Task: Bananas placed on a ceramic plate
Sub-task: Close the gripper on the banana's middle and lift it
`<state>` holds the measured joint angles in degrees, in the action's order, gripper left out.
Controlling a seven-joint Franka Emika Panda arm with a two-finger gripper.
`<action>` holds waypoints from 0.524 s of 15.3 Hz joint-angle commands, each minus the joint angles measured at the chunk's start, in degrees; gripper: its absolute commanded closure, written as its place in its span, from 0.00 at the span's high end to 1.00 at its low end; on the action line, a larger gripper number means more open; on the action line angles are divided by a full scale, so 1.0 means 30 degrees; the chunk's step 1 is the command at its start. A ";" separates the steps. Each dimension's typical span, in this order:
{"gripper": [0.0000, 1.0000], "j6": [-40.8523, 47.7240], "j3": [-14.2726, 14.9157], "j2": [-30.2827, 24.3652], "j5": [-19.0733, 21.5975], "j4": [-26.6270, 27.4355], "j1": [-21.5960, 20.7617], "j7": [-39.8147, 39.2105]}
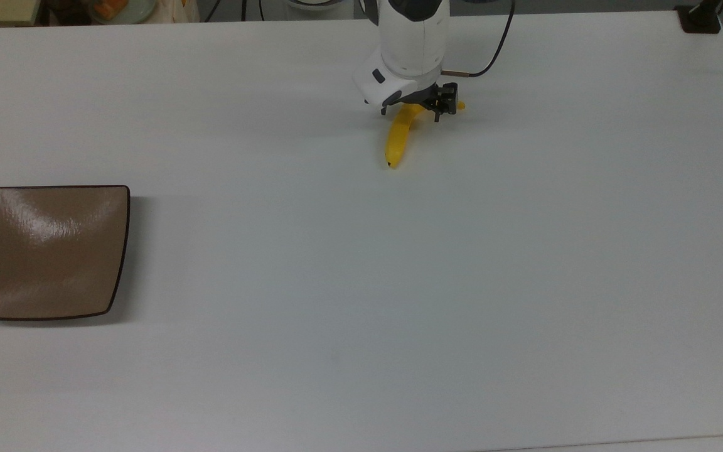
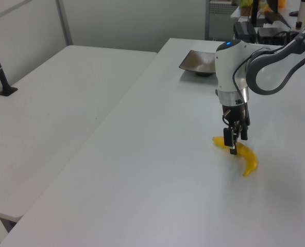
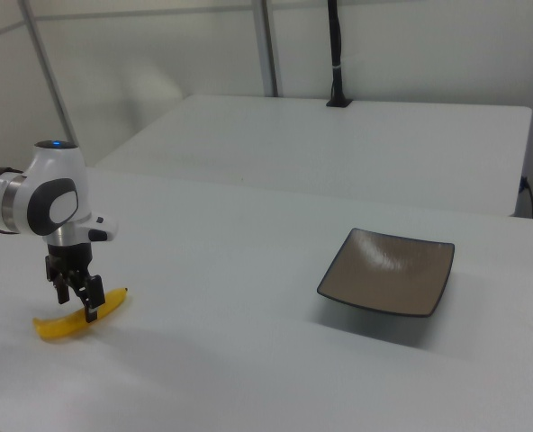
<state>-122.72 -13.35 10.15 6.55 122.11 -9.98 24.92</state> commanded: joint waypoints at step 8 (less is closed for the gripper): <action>0.26 -0.0374 0.0084 0.1012 -0.1099 0.0050 -0.0394 0.0101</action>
<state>-122.72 -13.35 13.07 4.12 121.89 -10.65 24.92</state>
